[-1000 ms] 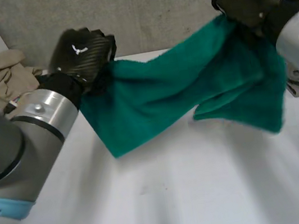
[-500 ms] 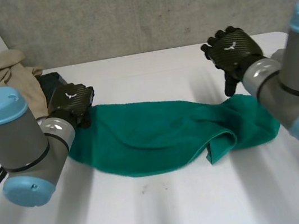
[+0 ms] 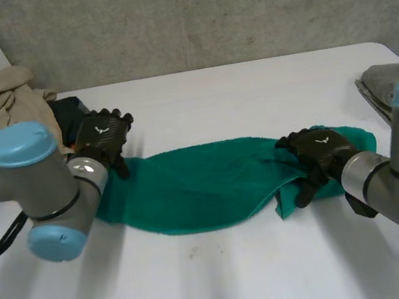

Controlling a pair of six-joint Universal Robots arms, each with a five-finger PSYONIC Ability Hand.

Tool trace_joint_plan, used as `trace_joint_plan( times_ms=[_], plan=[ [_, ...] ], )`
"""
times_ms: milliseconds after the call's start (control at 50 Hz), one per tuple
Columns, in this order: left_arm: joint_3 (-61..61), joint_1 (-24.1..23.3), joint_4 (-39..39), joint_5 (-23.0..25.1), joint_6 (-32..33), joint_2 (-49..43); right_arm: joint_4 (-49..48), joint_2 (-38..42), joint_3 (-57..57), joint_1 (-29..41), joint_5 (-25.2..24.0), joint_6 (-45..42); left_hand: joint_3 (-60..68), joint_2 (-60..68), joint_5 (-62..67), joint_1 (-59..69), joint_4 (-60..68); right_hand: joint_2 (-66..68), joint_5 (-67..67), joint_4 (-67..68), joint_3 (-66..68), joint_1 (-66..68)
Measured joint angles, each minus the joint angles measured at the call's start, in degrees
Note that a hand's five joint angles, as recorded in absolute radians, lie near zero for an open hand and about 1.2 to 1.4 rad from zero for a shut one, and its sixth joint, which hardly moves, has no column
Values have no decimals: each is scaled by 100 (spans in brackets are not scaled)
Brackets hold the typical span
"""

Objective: Fold the laundry.

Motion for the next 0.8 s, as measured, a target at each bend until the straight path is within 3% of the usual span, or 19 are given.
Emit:
trace_joint_plan(
  times_ms=[60,80,140,160,260,420,540,800],
  plan=[
    [-481,63,-7,12,-2,453,-47,256,-185,16,32,-5,0,0,1,0,0,862,785,853,855,857],
    [-744,95,-13,27,-4,695,-37,411,-324,35,48,-16,0,0,0,0,0,2262,2194,2215,2222,2232],
    [-1302,146,-33,97,-11,1185,7,573,-543,74,58,-36,0,0,0,0,0,4581,4347,4438,4477,4415],
    [-1512,155,-40,139,-17,1360,22,595,-607,86,54,-42,0,0,0,0,0,4868,4589,4808,4768,4454],
    [-2298,135,-65,378,-60,1955,81,386,-804,148,-5,-73,0,0,0,0,0,4974,4618,5069,4982,4454],
    [-2776,-70,-46,594,-438,2187,204,-846,-1066,342,-49,-155,0,0,-1,0,0,4974,4618,5080,4991,4454],
    [-2580,-161,-11,594,-1146,1925,675,-1546,-1427,634,-128,-429,0,0,0,0,0,4974,4618,5092,4990,4454],
    [-1707,-629,-35,565,-2144,882,1158,-1925,-1878,1169,-97,-863,0,0,0,0,0,4974,4618,5093,5020,4454]
  ],
)
